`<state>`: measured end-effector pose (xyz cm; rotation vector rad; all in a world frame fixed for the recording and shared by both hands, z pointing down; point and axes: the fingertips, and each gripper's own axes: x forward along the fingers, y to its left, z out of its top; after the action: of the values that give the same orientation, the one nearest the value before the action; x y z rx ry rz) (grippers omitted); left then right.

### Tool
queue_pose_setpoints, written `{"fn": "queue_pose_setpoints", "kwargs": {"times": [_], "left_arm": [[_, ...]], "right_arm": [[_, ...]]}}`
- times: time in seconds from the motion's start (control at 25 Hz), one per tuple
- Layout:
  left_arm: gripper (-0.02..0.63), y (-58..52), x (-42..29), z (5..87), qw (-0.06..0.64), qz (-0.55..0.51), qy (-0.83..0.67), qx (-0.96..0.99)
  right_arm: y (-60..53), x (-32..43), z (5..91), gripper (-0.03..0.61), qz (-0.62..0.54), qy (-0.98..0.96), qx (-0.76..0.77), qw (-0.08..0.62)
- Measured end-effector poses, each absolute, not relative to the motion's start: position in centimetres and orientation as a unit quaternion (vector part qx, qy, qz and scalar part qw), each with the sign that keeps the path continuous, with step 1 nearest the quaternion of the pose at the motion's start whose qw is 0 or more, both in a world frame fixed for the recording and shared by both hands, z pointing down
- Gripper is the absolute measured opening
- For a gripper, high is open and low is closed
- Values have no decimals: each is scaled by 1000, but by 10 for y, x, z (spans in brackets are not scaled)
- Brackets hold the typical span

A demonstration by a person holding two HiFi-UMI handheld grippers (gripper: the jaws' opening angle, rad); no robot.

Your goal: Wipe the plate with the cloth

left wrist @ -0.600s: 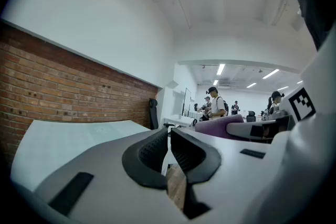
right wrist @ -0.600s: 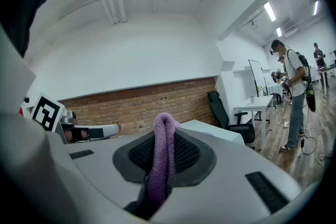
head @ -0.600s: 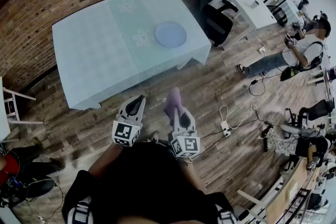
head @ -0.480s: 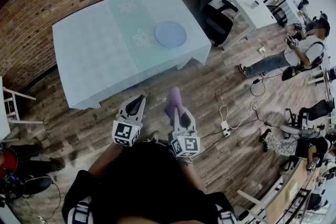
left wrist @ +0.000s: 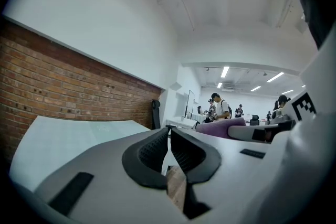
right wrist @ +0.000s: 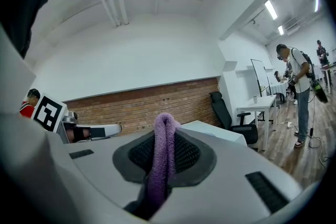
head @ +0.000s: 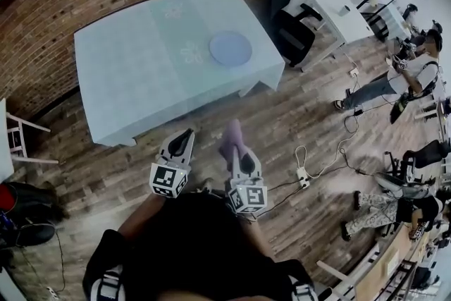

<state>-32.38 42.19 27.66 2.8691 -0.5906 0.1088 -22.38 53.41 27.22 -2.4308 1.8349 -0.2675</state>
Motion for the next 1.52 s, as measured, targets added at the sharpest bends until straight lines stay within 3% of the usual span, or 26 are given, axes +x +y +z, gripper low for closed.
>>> {"fn": "queue_pose_setpoints", "kwargs": {"times": [1.0, 1.52], "left_arm": [[46, 493, -278, 307, 108, 81, -232, 963], [46, 408, -221, 318, 123, 69, -225, 964]], "right_arm": [[596, -175, 300, 66, -110, 634, -764, 42], [514, -127, 305, 66, -105, 627, -772, 23]]}}
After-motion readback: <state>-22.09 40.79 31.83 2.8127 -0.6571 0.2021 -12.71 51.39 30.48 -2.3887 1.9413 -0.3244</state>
